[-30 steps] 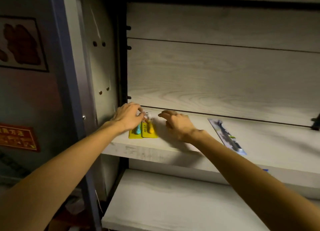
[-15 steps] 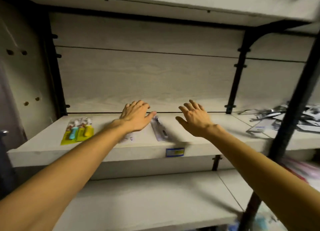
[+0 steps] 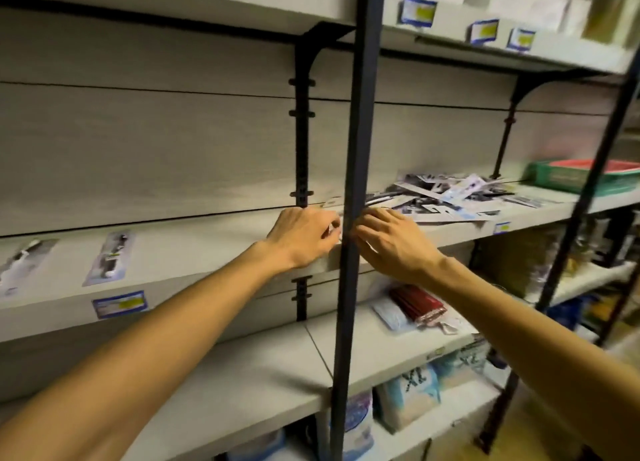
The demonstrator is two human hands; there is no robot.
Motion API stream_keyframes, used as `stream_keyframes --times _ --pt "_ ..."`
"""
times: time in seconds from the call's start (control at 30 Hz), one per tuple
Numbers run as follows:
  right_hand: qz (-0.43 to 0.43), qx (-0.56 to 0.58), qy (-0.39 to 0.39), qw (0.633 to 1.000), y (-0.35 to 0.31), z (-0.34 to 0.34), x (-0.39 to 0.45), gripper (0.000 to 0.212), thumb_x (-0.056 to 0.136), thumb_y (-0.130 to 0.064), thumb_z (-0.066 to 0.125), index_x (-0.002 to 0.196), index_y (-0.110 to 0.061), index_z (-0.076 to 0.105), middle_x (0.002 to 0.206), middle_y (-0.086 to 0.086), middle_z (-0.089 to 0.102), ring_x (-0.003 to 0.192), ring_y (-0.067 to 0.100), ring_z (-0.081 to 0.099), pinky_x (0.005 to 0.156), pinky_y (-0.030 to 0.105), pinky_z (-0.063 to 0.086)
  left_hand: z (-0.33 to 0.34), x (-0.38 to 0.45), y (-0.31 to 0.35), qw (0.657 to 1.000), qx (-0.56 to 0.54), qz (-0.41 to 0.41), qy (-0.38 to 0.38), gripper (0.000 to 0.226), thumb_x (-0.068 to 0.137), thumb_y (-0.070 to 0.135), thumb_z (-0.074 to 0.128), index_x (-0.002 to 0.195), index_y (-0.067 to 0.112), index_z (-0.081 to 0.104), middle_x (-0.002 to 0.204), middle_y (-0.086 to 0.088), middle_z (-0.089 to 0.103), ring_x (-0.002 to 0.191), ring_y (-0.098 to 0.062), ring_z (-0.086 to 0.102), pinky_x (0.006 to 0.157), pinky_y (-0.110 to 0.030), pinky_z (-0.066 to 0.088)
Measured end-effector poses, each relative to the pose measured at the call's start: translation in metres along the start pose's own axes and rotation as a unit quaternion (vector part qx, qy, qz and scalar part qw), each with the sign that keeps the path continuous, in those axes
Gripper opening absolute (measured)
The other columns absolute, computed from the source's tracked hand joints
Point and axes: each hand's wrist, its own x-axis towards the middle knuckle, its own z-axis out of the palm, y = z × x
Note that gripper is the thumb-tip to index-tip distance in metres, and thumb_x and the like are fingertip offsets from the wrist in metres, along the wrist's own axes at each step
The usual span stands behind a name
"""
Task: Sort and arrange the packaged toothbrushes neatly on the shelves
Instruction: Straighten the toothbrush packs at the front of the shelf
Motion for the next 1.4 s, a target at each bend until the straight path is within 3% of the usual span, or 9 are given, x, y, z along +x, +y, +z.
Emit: stream_keyframes --times 0.07,0.13,0.27,0.43,0.57,0.77,1.07,1.4 --pt "0.027 0.0 0.008 1.0 0.023 -0.001 -0.021 0.034 0.099 -0.031 0.043 0.119 -0.018 0.067 0.122 0.004 0.067 0.119 0.024 0.056 0.097 0.036 0.047 0.01 0.02 0.038 0.998 0.013 0.06 0.004 0.023 0.097 0.04 0.047 0.091 0.026 0.064 0.077 0.0 0.068 0.068 -0.023 0.063 0.061 -0.032 0.048" --pt "0.1 0.007 0.003 0.995 0.053 0.002 -0.04 0.034 0.098 -0.026 0.049 0.126 -0.015 0.064 0.13 0.006 0.063 0.124 0.025 0.053 0.1 0.037 0.046 0.018 0.042 0.066 0.997 0.011 0.076 0.014 0.021 0.095 0.038 0.048 0.089 0.025 0.064 0.076 -0.001 0.069 0.068 -0.025 0.063 0.058 -0.031 0.044" --pt "0.215 0.012 -0.025 0.976 0.113 0.014 -0.082 0.046 0.097 -0.026 0.052 0.141 -0.014 0.052 0.145 0.007 0.052 0.138 0.026 0.04 0.11 0.04 0.037 0.043 0.086 0.107 0.993 0.016 0.113 -0.003 0.026 0.094 0.037 0.049 0.105 0.02 0.065 0.102 0.0 0.07 0.091 -0.024 0.065 0.075 -0.039 0.053" --pt "0.28 -0.03 -0.1 0.954 0.176 0.039 -0.119 0.059 0.098 -0.038 0.052 0.15 -0.017 0.036 0.155 0.009 0.037 0.149 0.03 0.022 0.12 0.045 0.025 0.092 0.144 0.135 0.99 0.077 0.103 -0.059 0.039 0.092 0.042 0.05 0.118 0.014 0.059 0.12 -0.007 0.057 0.109 -0.027 0.055 0.075 -0.038 0.043" --pt "0.299 -0.042 -0.113 0.947 0.227 0.061 -0.137 0.058 0.095 -0.04 0.054 0.146 -0.016 0.04 0.149 0.01 0.042 0.145 0.031 0.027 0.117 0.044 0.029 0.13 0.193 0.147 0.99 0.081 0.091 -0.074 0.048 0.09 0.045 0.052 0.127 0.014 0.057 0.127 -0.009 0.053 0.115 -0.029 0.052 0.087 -0.041 0.044" --pt "0.304 -0.067 -0.15 0.938 0.33 0.09 -0.148 0.056 0.095 -0.04 0.053 0.144 -0.016 0.042 0.143 0.008 0.046 0.137 0.027 0.035 0.11 0.041 0.034 0.175 0.292 0.164 0.99 0.086 0.07 -0.09 0.048 0.093 0.045 0.05 0.13 0.015 0.054 0.13 -0.01 0.052 0.116 -0.03 0.053 0.086 -0.041 0.046" --pt "0.373 -0.042 -0.132 0.917 0.464 0.123 -0.155 0.052 0.097 -0.039 0.051 0.143 -0.015 0.043 0.139 0.011 0.053 0.129 0.03 0.045 0.1 0.04 0.042 0.217 0.408 0.189 0.989 0.095 0.055 -0.094 0.039 0.095 0.04 0.049 0.123 0.013 0.057 0.127 -0.011 0.052 0.115 -0.032 0.053 0.085 -0.04 0.044" --pt "0.408 0.031 -0.126 0.904 0.603 0.199 -0.154 0.05 0.093 -0.021 0.056 0.141 -0.012 0.045 0.134 0.015 0.059 0.121 0.035 0.054 0.094 0.042 0.049 0.285 0.515 0.208 0.99 0.099 0.032 -0.092 0.045 0.1 0.048 0.041 0.129 0.016 0.054 0.128 -0.009 0.056 0.115 -0.031 0.056 0.086 -0.04 0.045"
